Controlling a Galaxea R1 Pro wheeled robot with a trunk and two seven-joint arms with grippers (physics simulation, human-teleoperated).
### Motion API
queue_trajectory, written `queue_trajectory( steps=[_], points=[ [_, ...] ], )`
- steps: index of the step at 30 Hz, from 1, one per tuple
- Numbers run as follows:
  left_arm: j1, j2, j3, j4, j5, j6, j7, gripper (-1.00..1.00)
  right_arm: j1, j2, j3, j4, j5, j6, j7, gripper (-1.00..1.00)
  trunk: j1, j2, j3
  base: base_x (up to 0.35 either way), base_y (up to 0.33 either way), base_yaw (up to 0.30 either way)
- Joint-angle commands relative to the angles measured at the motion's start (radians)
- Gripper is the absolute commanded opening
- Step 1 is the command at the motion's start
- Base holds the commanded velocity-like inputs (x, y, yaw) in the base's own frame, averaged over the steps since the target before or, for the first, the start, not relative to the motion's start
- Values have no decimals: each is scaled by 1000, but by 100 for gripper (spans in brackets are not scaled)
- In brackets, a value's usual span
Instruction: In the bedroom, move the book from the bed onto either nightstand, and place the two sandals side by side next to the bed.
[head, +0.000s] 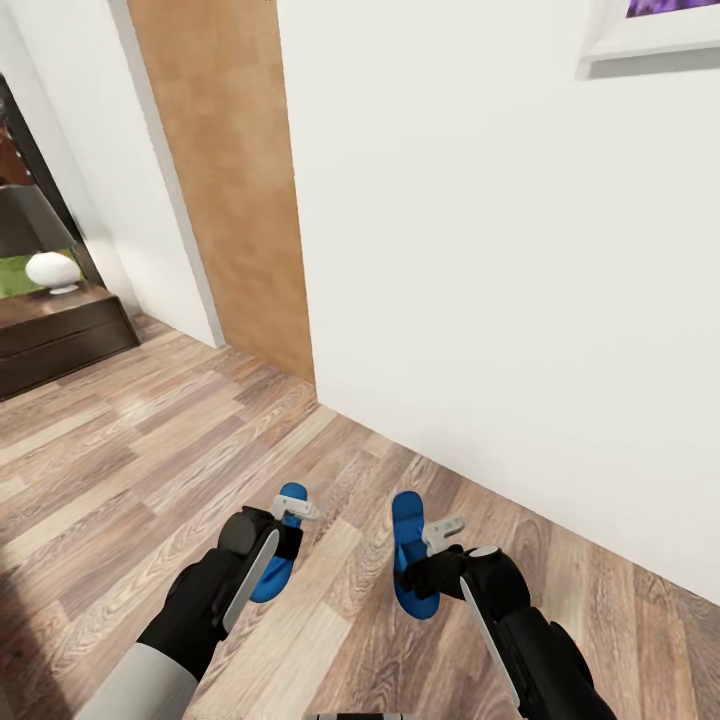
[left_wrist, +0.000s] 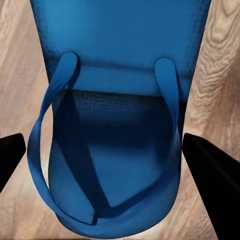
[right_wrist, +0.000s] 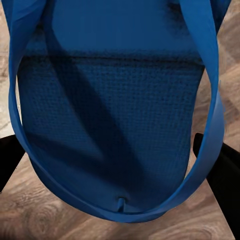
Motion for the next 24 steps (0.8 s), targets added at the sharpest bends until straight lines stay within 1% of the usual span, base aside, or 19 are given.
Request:
queue_trajectory(
  steps=[1, 16, 24],
  points=[
    [-1, 0, -1, 0, 10, 3, 10, -100, 0, 0, 0, -1, 10, 4, 8, -100, 0, 0, 0, 0, 0, 231],
    [-1, 0, -1, 0, 10, 3, 10, -100, -1, 0, 0, -1, 10, 4, 8, -100, 0, 0, 15, 0, 0, 240],
    [-1, 0, -1, 0, 10, 3, 10, -100, -1, 0, 0, -1, 9, 4, 8, -100, 0, 0, 17, 0, 0, 267]
  ],
)
